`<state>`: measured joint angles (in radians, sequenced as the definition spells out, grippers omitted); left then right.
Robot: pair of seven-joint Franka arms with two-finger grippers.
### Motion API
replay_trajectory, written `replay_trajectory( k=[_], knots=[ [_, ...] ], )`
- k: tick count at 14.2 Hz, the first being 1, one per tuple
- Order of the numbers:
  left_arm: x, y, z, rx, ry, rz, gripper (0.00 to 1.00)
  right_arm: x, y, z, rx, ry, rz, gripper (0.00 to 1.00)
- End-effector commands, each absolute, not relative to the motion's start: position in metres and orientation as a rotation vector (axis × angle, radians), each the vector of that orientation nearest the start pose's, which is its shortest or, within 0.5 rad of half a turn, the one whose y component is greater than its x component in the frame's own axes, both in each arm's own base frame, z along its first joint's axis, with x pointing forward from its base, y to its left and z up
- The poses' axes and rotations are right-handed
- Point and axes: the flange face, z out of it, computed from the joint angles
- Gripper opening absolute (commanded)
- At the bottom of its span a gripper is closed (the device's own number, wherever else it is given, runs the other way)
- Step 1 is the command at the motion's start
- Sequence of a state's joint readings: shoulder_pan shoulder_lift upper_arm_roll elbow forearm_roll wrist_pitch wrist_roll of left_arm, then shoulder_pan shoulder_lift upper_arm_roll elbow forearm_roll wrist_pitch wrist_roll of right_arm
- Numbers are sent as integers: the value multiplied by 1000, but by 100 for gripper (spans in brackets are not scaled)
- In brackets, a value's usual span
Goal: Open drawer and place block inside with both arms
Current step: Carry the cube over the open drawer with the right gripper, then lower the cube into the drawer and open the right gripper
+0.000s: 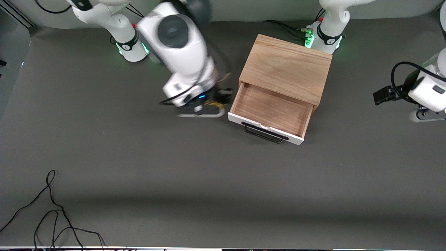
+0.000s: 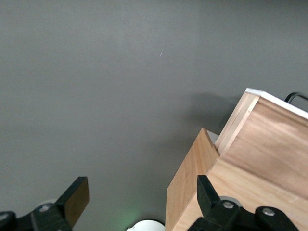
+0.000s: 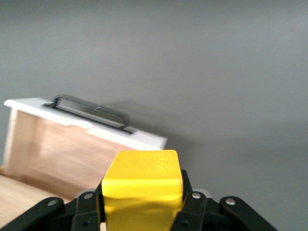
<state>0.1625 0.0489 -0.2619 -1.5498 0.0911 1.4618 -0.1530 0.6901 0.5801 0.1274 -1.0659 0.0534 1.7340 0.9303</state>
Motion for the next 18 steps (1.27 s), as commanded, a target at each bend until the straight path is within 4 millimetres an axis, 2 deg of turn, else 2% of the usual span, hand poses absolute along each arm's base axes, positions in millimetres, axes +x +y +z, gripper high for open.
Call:
replay_trajectory(
  k=[1,3,5,6,12,14,15,18],
  knots=[
    [540,-31,597,-3061,5,177,100,495,574,464,-2944,266,51,0],
    [539,-4,598,-3154,22,187,100,477,604,436,-2919,304,44,0],
    [535,-2,602,-3151,29,173,100,477,613,412,-2905,369,52,0],
    [536,-4,600,-3149,31,163,100,469,622,400,-2917,353,58,0],
    [540,-10,594,-3147,37,136,100,458,637,340,-2945,446,103,0],
    [542,-13,594,-3144,50,124,100,457,637,333,-2952,452,111,0],
    [543,-25,592,-3138,86,126,100,456,637,330,-2957,467,117,0],
    [544,-23,597,-3135,84,106,100,455,636,319,-2965,521,130,0]
  ],
)
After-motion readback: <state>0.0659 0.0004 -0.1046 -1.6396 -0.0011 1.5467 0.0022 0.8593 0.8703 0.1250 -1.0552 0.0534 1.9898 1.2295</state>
